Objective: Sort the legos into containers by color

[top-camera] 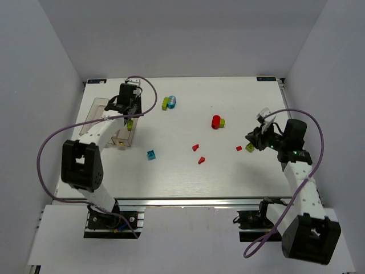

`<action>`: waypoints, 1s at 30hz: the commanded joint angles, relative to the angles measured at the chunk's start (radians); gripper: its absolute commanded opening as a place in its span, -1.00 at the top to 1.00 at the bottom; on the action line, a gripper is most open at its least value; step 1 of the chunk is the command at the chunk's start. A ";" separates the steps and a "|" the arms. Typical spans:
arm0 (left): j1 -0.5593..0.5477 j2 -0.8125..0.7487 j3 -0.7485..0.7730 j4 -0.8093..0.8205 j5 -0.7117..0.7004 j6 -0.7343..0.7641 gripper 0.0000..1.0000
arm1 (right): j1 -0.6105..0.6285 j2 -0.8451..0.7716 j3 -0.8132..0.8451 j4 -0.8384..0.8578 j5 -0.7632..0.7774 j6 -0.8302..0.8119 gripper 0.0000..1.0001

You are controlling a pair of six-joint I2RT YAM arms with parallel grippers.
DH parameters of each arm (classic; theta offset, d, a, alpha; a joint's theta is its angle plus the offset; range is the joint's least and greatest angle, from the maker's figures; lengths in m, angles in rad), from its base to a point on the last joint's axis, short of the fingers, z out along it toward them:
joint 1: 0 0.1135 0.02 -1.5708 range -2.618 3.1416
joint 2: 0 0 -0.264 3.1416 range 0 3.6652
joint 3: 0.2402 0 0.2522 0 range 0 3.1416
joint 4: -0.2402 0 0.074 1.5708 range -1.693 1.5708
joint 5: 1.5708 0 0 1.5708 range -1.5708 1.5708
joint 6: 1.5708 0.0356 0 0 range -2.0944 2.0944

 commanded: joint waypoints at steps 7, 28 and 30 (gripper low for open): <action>-0.013 -0.367 -0.334 0.159 0.599 -0.095 -0.47 | 0.062 0.386 0.254 -0.230 0.522 -0.038 -0.78; -0.013 -0.490 -0.352 0.152 0.539 -0.094 -0.58 | 0.127 0.667 0.259 -0.137 0.651 -0.091 -0.49; -0.013 -0.491 -0.352 0.150 0.533 -0.093 -0.59 | 0.128 0.675 0.265 -0.129 0.645 -0.098 -0.38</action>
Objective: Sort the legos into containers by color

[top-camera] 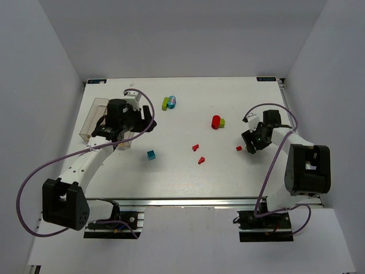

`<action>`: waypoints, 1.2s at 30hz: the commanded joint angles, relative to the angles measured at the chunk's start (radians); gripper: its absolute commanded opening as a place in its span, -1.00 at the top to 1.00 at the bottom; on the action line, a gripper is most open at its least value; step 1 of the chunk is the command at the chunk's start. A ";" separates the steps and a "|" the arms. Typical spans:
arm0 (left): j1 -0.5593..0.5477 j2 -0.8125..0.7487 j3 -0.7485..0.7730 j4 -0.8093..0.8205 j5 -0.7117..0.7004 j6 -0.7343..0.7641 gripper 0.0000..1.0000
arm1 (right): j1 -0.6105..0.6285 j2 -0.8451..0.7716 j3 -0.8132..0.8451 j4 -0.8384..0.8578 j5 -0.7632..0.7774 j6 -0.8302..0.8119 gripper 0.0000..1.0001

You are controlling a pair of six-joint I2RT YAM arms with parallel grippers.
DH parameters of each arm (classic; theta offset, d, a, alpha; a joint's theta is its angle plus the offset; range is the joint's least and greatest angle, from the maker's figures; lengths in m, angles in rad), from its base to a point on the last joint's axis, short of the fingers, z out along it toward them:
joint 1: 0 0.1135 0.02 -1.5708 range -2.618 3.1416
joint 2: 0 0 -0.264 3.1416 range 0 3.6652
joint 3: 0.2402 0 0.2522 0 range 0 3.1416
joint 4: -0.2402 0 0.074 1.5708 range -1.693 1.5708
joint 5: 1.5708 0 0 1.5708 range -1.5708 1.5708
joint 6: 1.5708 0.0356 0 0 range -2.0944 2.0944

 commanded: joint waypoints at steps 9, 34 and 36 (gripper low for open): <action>0.003 -0.046 0.006 0.009 -0.033 -0.002 -0.58 | 0.053 0.086 0.051 0.043 -0.015 -0.045 -0.12; 0.003 -0.604 -0.317 0.440 -0.224 0.033 -0.71 | 0.606 0.470 1.076 -0.081 -0.462 0.382 1.00; 0.012 -0.628 -0.339 0.453 -0.232 0.040 -0.71 | 0.628 0.549 1.127 0.065 -0.468 0.532 1.00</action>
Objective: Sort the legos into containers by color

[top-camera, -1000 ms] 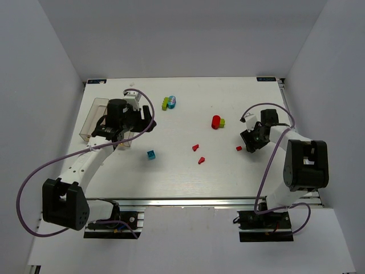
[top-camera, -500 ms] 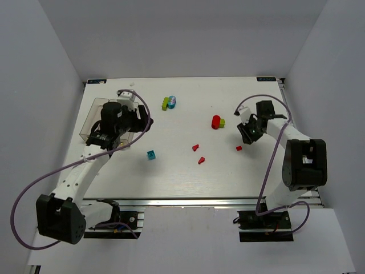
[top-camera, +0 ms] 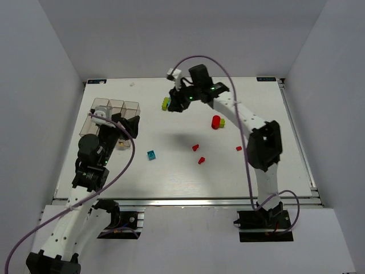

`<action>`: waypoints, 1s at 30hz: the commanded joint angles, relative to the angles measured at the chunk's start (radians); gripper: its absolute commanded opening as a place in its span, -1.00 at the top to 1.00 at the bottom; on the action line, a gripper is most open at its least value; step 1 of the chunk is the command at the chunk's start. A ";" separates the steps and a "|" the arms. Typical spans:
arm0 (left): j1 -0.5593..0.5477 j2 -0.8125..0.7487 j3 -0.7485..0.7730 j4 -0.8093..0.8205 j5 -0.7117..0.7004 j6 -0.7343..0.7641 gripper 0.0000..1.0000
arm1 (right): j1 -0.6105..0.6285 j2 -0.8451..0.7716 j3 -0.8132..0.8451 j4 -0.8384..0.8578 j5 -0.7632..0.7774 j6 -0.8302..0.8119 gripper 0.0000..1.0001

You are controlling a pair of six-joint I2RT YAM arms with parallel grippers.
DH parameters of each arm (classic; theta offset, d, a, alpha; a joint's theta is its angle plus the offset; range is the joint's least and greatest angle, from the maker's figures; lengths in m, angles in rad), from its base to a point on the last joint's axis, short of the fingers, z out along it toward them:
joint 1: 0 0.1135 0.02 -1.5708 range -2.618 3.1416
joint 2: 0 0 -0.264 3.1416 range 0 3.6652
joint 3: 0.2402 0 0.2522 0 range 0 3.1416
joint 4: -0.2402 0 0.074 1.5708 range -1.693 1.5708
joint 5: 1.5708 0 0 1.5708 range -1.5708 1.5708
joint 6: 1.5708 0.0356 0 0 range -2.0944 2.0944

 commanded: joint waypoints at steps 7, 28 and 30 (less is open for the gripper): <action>0.010 -0.056 -0.030 0.104 -0.091 0.055 -0.71 | 0.139 0.294 0.234 0.456 -0.059 0.492 1.00; 0.010 -0.099 -0.029 0.113 -0.062 0.028 -0.72 | 0.310 0.635 0.369 1.034 0.226 0.409 1.00; 0.010 -0.102 -0.029 0.113 -0.062 0.023 -0.73 | 0.314 0.636 0.357 1.038 0.229 0.400 0.65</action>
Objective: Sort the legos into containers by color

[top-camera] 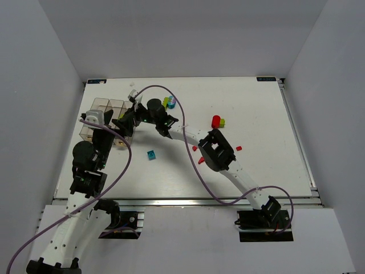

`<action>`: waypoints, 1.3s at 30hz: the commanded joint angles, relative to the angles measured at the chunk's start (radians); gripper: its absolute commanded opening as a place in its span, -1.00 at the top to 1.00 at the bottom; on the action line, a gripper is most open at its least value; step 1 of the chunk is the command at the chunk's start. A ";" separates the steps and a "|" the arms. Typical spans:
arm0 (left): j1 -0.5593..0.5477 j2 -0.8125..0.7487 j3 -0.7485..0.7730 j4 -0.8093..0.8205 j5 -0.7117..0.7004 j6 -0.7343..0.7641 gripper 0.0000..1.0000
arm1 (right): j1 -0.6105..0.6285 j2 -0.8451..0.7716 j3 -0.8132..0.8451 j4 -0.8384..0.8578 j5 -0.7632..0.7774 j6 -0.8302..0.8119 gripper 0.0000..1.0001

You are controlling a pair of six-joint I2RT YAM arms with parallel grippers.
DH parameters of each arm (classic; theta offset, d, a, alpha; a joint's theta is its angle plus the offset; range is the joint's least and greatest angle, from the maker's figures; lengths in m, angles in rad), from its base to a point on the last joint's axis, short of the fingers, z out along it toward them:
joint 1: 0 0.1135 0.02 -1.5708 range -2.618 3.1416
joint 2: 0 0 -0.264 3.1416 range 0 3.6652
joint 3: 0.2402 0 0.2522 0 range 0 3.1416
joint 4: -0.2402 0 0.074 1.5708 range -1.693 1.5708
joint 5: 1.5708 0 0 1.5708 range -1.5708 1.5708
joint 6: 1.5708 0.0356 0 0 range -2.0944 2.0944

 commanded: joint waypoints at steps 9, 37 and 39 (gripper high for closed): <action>0.005 -0.005 -0.003 0.017 0.050 -0.022 -0.77 | 0.012 -0.006 0.037 0.129 0.045 -0.050 -0.23; -0.070 0.895 0.409 -0.101 0.707 -0.302 -0.96 | -0.655 -0.957 -0.720 -0.857 -0.394 -0.506 -0.78; -0.085 0.957 0.440 -0.094 0.718 -0.338 -0.96 | -0.680 -0.965 -0.777 -0.937 -0.406 -0.611 -0.79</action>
